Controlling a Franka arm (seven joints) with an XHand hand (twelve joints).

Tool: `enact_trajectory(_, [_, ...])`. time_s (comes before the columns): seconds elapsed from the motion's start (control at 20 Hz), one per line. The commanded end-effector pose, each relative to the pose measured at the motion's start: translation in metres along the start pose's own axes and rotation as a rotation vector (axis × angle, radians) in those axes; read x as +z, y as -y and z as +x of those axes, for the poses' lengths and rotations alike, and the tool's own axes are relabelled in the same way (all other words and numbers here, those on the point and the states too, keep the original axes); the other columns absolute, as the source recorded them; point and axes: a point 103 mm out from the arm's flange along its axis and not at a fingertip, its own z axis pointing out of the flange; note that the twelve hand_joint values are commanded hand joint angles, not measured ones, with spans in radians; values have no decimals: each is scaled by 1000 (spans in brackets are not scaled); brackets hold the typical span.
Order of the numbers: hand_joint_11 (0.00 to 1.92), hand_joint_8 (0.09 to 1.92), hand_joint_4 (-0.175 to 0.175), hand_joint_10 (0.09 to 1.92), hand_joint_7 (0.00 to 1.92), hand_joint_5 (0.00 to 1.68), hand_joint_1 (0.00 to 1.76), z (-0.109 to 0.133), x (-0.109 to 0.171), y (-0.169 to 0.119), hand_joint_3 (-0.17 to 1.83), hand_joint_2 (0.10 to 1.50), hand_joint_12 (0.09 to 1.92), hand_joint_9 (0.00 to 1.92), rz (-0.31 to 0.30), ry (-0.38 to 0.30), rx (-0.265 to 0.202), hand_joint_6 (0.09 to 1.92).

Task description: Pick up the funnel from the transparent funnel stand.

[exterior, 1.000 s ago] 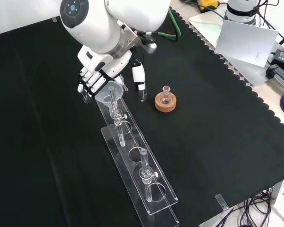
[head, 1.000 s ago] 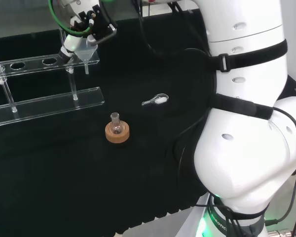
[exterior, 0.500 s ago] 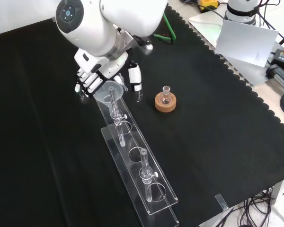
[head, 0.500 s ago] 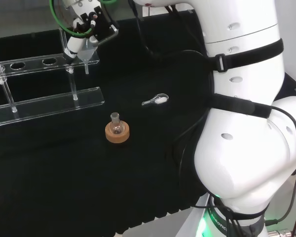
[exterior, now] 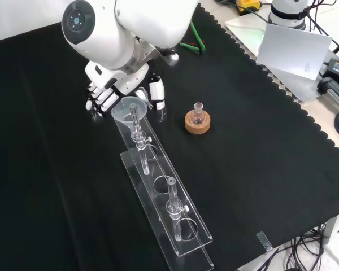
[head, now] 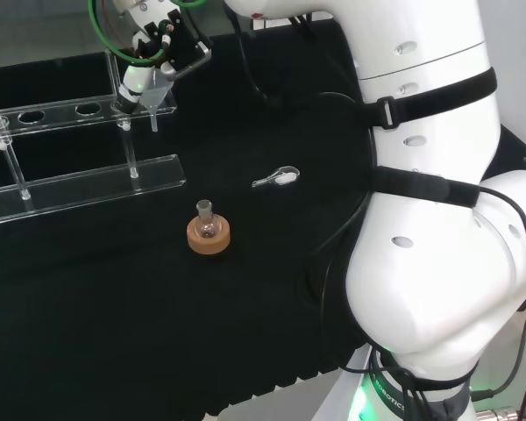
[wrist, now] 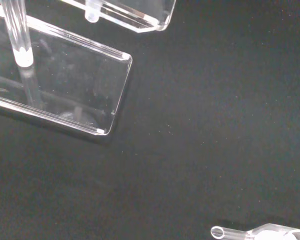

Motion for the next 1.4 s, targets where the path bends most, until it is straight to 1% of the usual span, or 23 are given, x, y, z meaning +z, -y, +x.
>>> enact_trajectory(0.05, [0, 564, -69, 387, 6, 9, 386, -3, 3, -1, 3, 673, 1211, 0, 12, 1, 7, 87])
enact_trajectory(0.15, [0, 569, -69, 394, 9, 12, 386, -4, 4, -2, 4, 674, 1211, 0, 17, 2, 8, 87])
enact_trajectory(0.2, [0, 570, -69, 397, 10, 14, 386, 2, 1, -1, 4, 675, 1210, 0, 20, 10, 14, 87])
enact_trajectory(0.3, [0, 575, -69, 401, 16, 18, 386, 3, 1, -2, 5, 677, 1211, 0, 22, 3, 14, 87])
enact_trajectory(0.5, [0, 591, -72, 439, 44, 34, 389, 2, 4, -1, 7, 683, 1216, 0, 10, -2, 16, 87])
enact_trajectory(0.65, [0, 602, -72, 512, 69, 51, 398, -3, 9, -3, 8, 689, 1236, 0, 10, -5, 16, 87])
enact_trajectory(0.75, [0, 607, -72, 549, 85, 64, 401, 3, 5, -2, 8, 692, 1246, 0, 7, 2, 21, 87])
enact_trajectory(0.9, [0, 615, -71, 632, 125, 87, 406, 0, 7, -3, 8, 694, 1260, 0, -1, -2, 20, 87])
enact_trajectory(1.0, [0, 617, -70, 688, 153, 102, 409, 2, 5, -3, 8, 696, 1271, 0, -5, -3, 30, 87])
enact_trajectory(1.2, [0, 613, -66, 779, 197, 127, 415, -5, 8, -3, 9, 702, 1292, 0, -9, -10, 30, 87])
enact_trajectory(1.25, [0, 612, -65, 794, 206, 132, 417, -1, 6, -3, 9, 703, 1296, 0, -9, -1, 34, 87])
enact_trajectory(1.4, [0, 609, -62, 830, 239, 150, 424, 1, 4, -3, 10, 708, 1305, 2, -19, -7, 36, 87])
